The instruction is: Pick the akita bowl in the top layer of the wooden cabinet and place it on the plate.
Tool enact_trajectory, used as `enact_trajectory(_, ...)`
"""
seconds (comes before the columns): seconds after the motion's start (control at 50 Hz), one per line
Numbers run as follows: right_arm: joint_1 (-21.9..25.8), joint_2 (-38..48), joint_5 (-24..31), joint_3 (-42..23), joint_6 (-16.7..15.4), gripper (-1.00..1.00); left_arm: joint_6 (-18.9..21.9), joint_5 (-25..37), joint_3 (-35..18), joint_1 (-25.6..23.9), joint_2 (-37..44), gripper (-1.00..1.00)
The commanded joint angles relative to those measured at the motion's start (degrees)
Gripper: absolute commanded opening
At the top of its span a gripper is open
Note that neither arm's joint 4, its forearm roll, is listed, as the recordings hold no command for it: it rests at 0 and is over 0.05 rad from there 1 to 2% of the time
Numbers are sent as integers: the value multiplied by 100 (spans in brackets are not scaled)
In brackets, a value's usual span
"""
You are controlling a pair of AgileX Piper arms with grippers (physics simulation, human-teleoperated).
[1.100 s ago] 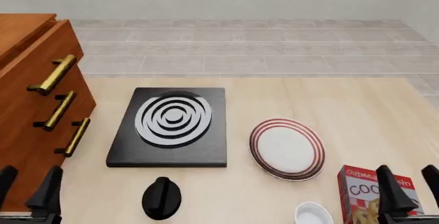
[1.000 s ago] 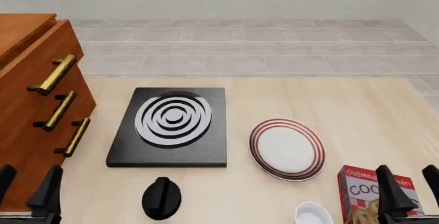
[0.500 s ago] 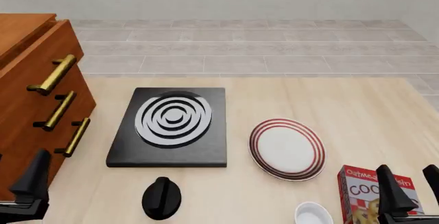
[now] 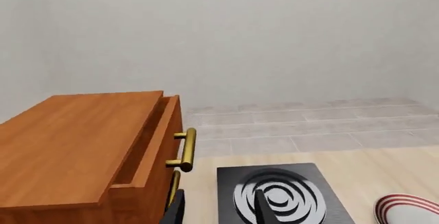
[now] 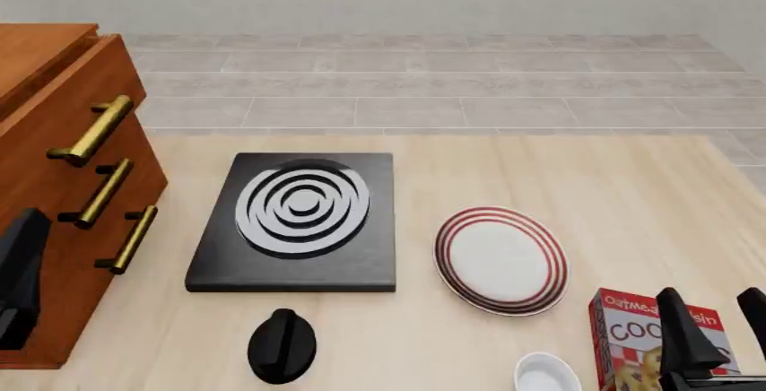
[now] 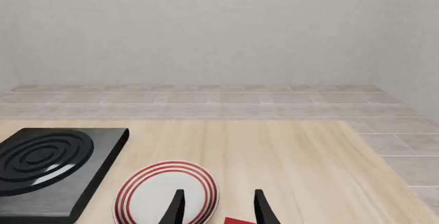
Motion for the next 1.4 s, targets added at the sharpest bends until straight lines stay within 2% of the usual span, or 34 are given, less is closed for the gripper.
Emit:
enact_trajectory(0.02,0,0,5,3,1,100,98,374,-830,-116,303,100)
enact_trajectory(0.34,3,74,-57,9,-2,100,155,854,-1941,-135,873,100)
enact_trajectory(0.46,0,140,-123,11,-1,100,166,922,-2038,-126,1131,100)
enact_trajectory(0.5,-3,134,-116,11,-3,100,293,936,-2059,-135,1243,100)
enact_trajectory(0.78,-8,240,-194,14,-13,100,357,1314,-2853,-117,1905,100)
enact_trajectory(0.94,-27,250,-201,14,-17,100,580,1395,-3150,-138,2150,100)
enact_trajectory(0.96,-37,267,-220,13,-18,100,707,1398,-3204,-149,2216,100)
enact_trajectory(1.02,-41,310,-265,13,-20,100,658,1454,-3297,-200,2281,100)
enact_trajectory(1.16,-27,314,-261,13,-20,100,899,1715,-3586,-211,2602,100)
enact_trajectory(1.24,-22,340,-283,13,-15,100,875,1876,-3754,-327,2751,100)
enact_trajectory(1.26,-22,341,-285,13,-15,100,875,1876,-3753,-327,2750,100)
enact_trajectory(1.28,-21,318,-265,12,-14,100,1044,1924,-3802,-294,2822,100)
enact_trajectory(1.32,-23,308,-258,12,-14,100,981,2011,-3968,-271,2871,100)
enact_trajectory(1.34,-28,256,-211,10,-12,100,1157,1981,-3972,-241,2848,100)
enact_trajectory(1.38,-35,208,-167,10,-10,100,1069,2088,-4101,-217,2961,100)
enact_trajectory(1.4,-34,193,-152,8,-8,100,1169,2102,-4122,-178,2977,100)
